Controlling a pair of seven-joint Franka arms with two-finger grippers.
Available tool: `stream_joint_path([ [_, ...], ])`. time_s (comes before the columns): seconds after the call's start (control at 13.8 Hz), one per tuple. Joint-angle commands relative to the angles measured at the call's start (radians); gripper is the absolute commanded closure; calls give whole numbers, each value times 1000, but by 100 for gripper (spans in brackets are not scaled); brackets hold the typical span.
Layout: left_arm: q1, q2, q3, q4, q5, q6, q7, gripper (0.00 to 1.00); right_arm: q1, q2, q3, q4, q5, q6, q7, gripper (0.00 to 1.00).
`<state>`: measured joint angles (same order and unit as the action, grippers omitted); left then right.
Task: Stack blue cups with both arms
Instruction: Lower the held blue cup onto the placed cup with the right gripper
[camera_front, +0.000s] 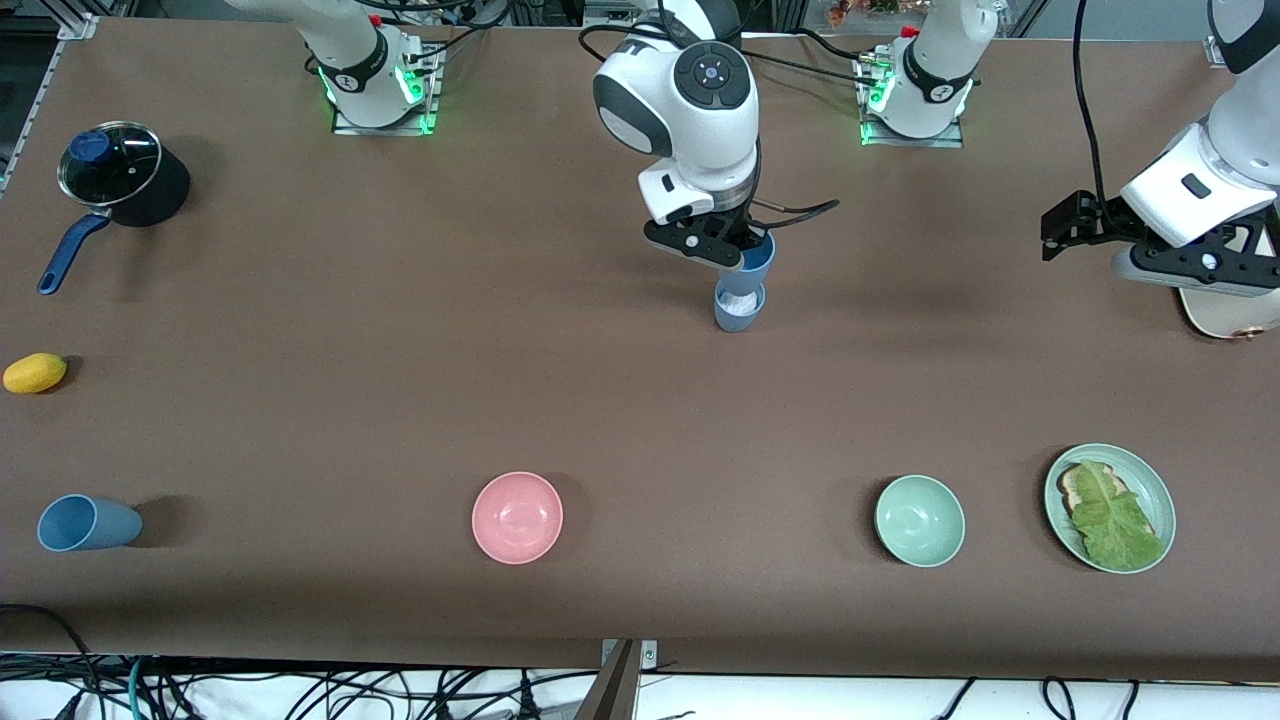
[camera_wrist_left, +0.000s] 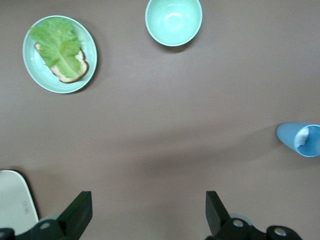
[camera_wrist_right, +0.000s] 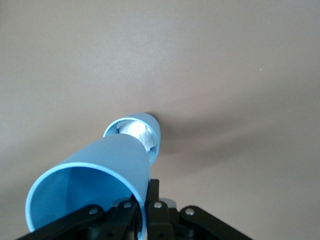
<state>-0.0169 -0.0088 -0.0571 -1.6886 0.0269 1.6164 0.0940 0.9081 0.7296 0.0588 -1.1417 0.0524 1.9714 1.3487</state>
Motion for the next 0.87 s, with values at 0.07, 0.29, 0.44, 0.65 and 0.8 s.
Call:
stream_joint_path([
  [0.07,-5,-3,6,3,-33,-15,7,0,18,53,-10,48,-14,32,47,100],
  [0.29,-2,-3,10,4,-35,-23,12,0,21,62,-10,45,-19,31,49,100],
  [0.44,-2,-5,10,6,-36,-49,10,0,20,62,-10,42,-26,23,47,100],
  [0.65,-2,-3,11,6,-35,-49,15,0,20,65,-10,23,-40,23,49,100],
  [0.8,-2,-3,11,7,-32,-49,9,0,20,70,-10,23,-40,23,49,85],
])
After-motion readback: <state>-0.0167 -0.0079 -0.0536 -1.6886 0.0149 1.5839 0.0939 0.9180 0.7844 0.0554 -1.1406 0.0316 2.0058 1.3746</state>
